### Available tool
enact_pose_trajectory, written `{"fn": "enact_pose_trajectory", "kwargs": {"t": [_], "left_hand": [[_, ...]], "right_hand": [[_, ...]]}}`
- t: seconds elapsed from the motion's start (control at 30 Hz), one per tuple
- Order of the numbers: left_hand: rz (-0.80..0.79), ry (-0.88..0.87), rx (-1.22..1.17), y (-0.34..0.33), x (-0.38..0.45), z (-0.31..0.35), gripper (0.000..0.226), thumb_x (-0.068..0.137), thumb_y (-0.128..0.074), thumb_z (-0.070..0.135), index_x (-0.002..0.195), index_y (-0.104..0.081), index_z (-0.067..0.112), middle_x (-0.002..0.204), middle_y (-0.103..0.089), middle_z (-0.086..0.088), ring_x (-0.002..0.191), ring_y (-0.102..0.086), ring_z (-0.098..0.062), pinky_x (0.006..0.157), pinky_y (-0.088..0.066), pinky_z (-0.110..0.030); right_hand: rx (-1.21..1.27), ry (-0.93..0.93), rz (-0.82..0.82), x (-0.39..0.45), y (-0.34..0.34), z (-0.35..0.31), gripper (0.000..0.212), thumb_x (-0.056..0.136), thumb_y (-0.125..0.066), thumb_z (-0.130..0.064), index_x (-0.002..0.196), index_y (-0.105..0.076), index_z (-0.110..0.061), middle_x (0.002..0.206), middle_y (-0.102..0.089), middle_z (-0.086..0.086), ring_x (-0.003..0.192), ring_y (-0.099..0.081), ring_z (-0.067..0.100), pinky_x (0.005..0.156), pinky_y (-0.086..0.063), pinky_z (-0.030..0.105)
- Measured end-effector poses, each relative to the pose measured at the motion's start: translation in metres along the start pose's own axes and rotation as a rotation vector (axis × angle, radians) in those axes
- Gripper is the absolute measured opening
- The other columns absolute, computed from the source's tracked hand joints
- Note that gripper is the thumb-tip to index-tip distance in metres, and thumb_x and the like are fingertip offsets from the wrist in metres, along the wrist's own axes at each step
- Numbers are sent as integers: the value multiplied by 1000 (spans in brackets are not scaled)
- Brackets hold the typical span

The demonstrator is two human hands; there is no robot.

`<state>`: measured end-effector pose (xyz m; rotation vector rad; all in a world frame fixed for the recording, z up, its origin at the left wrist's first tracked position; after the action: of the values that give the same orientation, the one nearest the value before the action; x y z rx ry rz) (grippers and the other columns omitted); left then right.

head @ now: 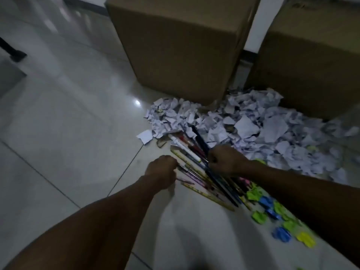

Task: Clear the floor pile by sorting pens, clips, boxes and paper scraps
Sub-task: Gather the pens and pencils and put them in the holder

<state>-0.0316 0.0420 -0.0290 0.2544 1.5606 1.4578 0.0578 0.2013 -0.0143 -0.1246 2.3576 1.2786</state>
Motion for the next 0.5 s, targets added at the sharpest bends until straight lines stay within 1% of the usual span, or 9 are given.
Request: {"fn": "enact_pose_trajectory", "kwargs": {"t": [0.03, 0.07, 0.13, 0.2, 0.3, 0.37, 0.43, 0.5], "left_hand": [[2, -46, 40, -5, 2, 4, 29, 91, -54, 22, 118, -59, 13, 120, -55, -8, 113, -50, -25, 84, -43, -32], [21, -64, 60, -9, 4, 4, 29, 91, -54, 22, 118, -60, 13, 119, -55, -9, 113, -49, -25, 81, -43, -32], [40, -110, 133, -14, 6, 11, 27, 91, -55, 23, 115, -62, 11, 115, -57, -9, 109, -50, -26, 77, -43, -33], [45, -132, 178, -26, 6, 10, 25, 91, -58, 25, 112, -64, 12, 112, -59, -9, 105, -52, -25, 77, -46, -35], [84, -134, 161, -33, 4, 14, 23, 91, -58, 25, 110, -63, 12, 110, -60, -8, 104, -52, -24, 79, -48, -36], [96, -147, 138, -35, 4, 18, 22, 92, -57, 24, 109, -63, 11, 111, -59, -8, 104, -52, -24, 81, -48, -36], [92, -161, 160, -36, 3, 21, 21, 93, -54, 23, 108, -61, 10, 113, -58, -9, 106, -51, -25, 79, -43, -35], [92, -174, 199, -36, -2, 21, 22, 94, -51, 22, 111, -59, 10, 117, -56, -9, 109, -50, -26, 80, -40, -34]], "right_hand": [[-11, 12, -1, 5, -6, 1, 15, 81, -62, -16, 72, -58, -5, 67, -55, 9, 65, -55, 24, 61, -49, 34], [-31, 27, 18, 7, -7, 0, 14, 82, -61, -17, 72, -57, -8, 70, -56, 9, 67, -56, 24, 62, -51, 35], [-42, 32, 38, 8, -9, 2, 10, 81, -60, -20, 74, -56, -14, 79, -63, 10, 74, -60, 27, 66, -54, 38], [-53, 48, 23, 2, -17, -5, 7, 79, -60, -21, 74, -55, -19, 85, -65, 11, 79, -61, 29, 68, -55, 39], [-62, 58, -2, -9, -25, -9, 3, 79, -61, -19, 81, -59, -20, 92, -66, 11, 84, -62, 30, 72, -55, 38], [-83, 63, -3, -12, -30, -12, 5, 80, -62, -17, 83, -59, -20, 94, -65, 10, 85, -61, 30, 71, -53, 36], [-113, 87, 8, -13, -41, -15, 4, 81, -62, -17, 83, -60, -21, 94, -65, 10, 87, -61, 30, 69, -49, 34], [-136, 99, 21, -12, -52, -22, 2, 82, -63, -19, 83, -64, -21, 93, -66, 10, 87, -63, 30, 68, -50, 34]]}}
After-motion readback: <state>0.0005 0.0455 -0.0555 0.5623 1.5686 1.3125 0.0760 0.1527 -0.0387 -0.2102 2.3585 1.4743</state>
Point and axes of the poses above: each hand's wrist, its own x-axis towards the middle knuckle, its own y-axis out of the back of the hand, z = x × y, the point moved 6 cm from there along x, towards the middle knuckle
